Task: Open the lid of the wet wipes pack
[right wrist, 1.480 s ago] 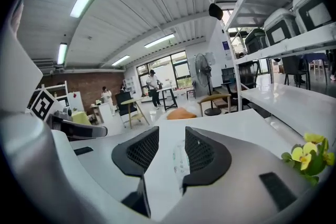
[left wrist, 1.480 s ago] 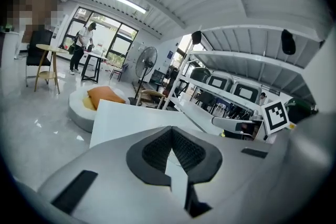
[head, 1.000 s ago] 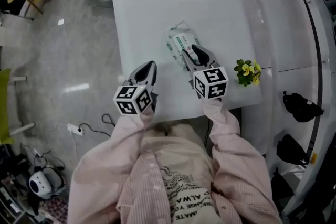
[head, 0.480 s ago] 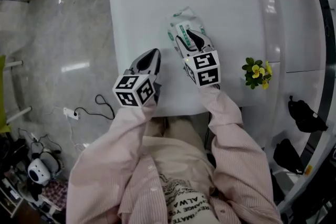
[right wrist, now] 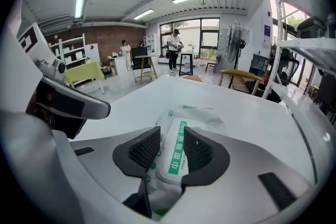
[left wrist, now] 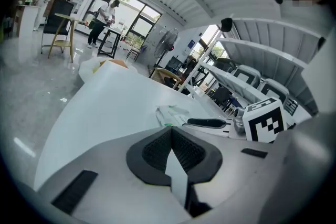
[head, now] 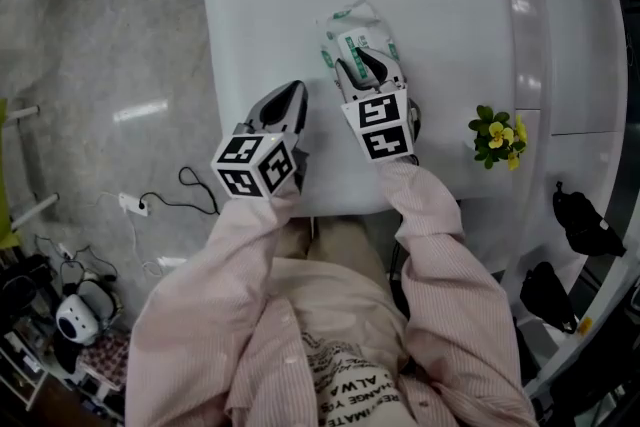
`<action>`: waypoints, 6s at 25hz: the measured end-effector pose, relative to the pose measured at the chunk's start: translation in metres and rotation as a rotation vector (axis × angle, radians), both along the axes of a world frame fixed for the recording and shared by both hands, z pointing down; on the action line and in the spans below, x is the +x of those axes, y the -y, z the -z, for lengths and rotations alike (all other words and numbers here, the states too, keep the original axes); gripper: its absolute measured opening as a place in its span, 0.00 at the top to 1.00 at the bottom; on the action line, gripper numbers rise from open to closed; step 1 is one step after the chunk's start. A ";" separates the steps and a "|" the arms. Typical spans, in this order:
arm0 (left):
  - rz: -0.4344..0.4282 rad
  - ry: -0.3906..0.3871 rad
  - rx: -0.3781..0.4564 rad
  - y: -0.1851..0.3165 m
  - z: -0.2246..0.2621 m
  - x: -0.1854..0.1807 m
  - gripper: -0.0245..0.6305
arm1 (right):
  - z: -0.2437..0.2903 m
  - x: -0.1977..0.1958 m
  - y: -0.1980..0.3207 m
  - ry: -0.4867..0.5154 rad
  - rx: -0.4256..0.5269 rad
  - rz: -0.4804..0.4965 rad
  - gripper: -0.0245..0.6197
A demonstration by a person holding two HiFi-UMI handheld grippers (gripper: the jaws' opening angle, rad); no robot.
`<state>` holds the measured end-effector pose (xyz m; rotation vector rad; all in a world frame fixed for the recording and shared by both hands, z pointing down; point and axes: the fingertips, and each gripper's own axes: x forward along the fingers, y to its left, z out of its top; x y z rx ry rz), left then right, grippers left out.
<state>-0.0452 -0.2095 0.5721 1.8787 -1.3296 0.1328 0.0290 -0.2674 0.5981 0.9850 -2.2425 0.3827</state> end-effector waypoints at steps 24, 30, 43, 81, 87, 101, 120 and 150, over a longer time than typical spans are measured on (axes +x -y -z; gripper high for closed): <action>-0.032 -0.058 -0.009 0.007 -0.009 -0.005 0.96 | 0.001 0.000 -0.002 -0.052 0.041 -0.033 0.88; -0.038 -0.059 -0.002 0.009 -0.006 -0.004 0.96 | 0.008 0.001 -0.001 -0.021 0.043 -0.075 0.93; -0.042 -0.049 0.018 0.013 0.002 -0.002 0.96 | 0.018 0.016 0.002 0.085 0.013 -0.192 0.96; -0.069 -0.041 0.041 0.023 0.014 0.023 0.96 | 0.043 0.095 0.051 0.203 0.056 -0.407 0.96; -0.069 -0.039 0.037 0.024 0.013 0.025 0.96 | 0.036 0.104 0.057 0.208 0.052 -0.451 0.96; -0.082 -0.028 0.045 0.027 0.015 0.026 0.96 | 0.027 0.112 0.063 0.249 0.033 -0.496 0.96; -0.226 0.016 0.255 0.012 0.089 0.023 0.96 | 0.112 0.095 0.020 0.440 0.149 -0.387 0.96; -0.120 0.138 0.584 -0.034 0.226 -0.046 0.96 | 0.250 0.076 -0.064 0.529 0.379 -0.283 0.96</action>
